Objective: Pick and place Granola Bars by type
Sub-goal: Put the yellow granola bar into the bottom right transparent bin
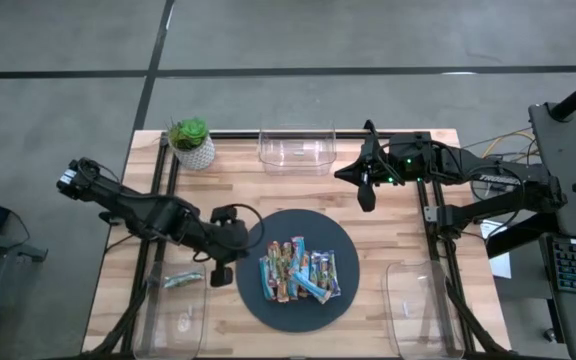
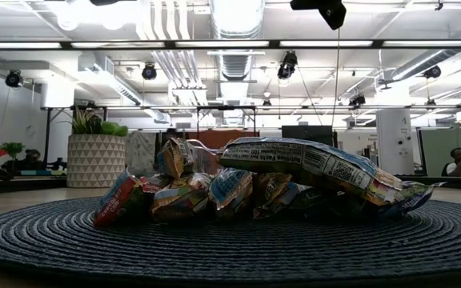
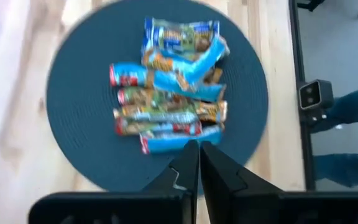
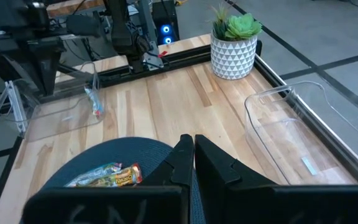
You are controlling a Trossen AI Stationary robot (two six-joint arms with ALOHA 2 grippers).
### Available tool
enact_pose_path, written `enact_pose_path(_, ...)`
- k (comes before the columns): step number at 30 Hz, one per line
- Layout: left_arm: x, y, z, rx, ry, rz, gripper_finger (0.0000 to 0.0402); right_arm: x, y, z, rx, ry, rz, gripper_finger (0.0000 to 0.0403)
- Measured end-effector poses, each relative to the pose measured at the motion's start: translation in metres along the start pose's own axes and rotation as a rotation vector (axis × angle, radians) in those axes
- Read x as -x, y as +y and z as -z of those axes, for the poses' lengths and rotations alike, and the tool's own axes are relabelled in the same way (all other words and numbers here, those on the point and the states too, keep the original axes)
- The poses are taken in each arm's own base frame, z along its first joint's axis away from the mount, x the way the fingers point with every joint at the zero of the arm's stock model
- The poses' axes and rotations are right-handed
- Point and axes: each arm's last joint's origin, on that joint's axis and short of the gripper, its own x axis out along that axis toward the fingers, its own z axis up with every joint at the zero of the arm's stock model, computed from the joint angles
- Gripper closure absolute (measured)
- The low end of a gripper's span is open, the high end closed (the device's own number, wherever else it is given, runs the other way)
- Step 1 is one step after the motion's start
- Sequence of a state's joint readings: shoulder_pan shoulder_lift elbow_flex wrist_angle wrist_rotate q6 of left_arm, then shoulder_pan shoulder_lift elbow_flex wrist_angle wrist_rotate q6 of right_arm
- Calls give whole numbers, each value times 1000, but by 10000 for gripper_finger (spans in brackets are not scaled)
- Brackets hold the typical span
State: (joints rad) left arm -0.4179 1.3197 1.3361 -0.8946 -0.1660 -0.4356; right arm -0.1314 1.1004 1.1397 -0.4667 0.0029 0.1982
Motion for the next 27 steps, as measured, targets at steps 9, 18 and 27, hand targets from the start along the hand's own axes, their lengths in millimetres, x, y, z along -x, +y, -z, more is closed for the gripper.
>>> enact_pose_path(9,0,-1,-7,-290,-82,-44,401,0,0,0,0,0,0,394)
enact_pose_path(18,0,0,-9,-390,-100,-47,401,0,0,0,-2,0,0,394)
enact_pose_path(27,0,5,-19,-356,-183,-110,401,0,0,0,-3,1,-2,394)
